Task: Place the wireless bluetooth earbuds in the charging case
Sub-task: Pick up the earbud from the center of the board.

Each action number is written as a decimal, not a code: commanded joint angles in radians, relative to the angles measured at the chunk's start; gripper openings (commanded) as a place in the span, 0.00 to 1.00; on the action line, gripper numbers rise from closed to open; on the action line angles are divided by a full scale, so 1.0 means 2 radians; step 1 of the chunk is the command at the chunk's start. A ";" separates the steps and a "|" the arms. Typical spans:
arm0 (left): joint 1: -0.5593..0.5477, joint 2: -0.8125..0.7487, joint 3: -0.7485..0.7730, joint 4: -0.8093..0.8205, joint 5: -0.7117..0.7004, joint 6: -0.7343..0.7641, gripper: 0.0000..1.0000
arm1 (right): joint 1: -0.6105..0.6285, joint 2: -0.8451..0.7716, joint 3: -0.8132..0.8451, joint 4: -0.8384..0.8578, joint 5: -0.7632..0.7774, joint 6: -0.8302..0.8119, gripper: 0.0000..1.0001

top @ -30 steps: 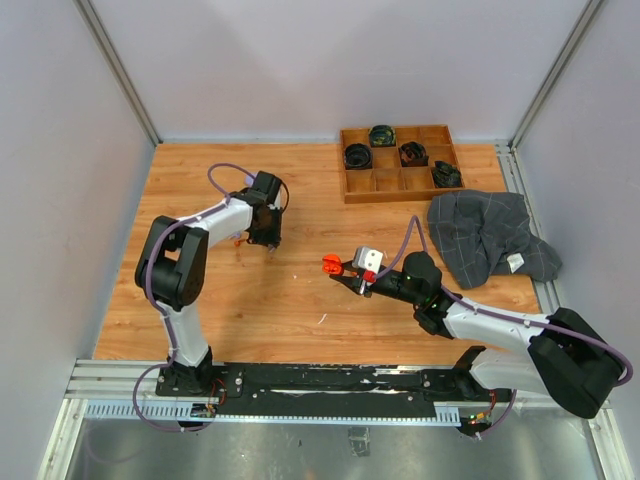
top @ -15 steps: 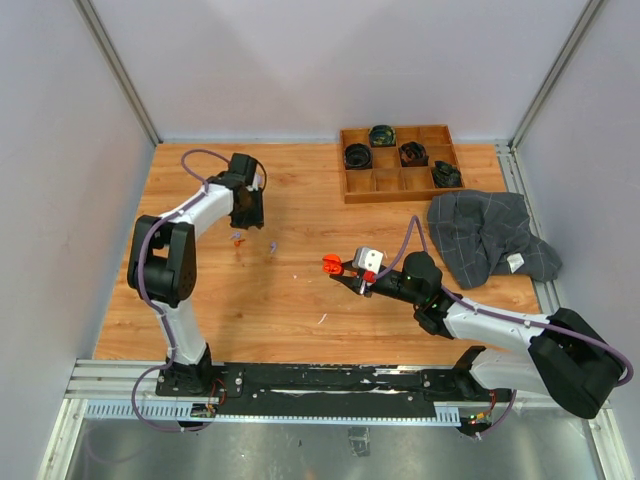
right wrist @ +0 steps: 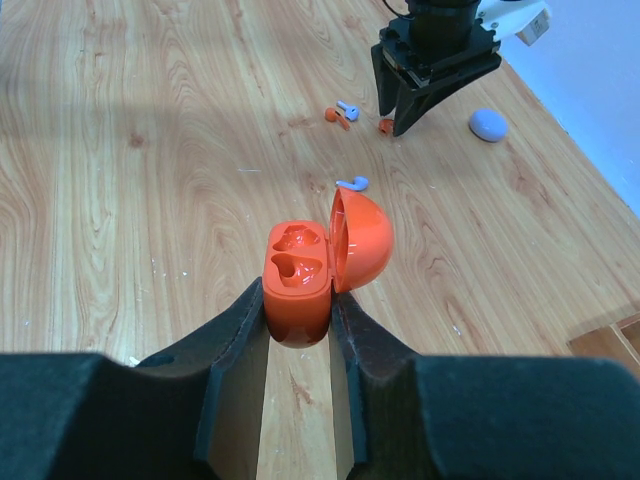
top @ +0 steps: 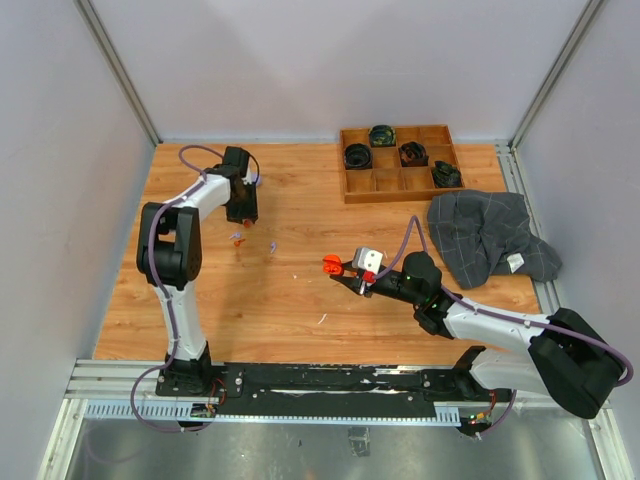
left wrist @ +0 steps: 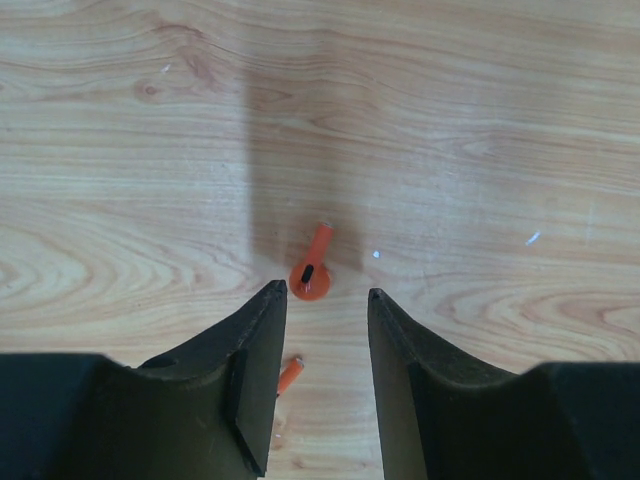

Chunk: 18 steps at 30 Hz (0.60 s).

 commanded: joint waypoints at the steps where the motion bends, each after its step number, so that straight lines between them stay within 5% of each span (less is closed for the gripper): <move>1: 0.006 0.019 0.024 -0.014 0.009 0.012 0.43 | 0.011 -0.007 -0.005 0.008 0.005 -0.011 0.01; 18: -0.003 0.014 0.021 -0.038 0.021 0.056 0.16 | 0.011 -0.013 -0.005 0.004 0.002 -0.011 0.01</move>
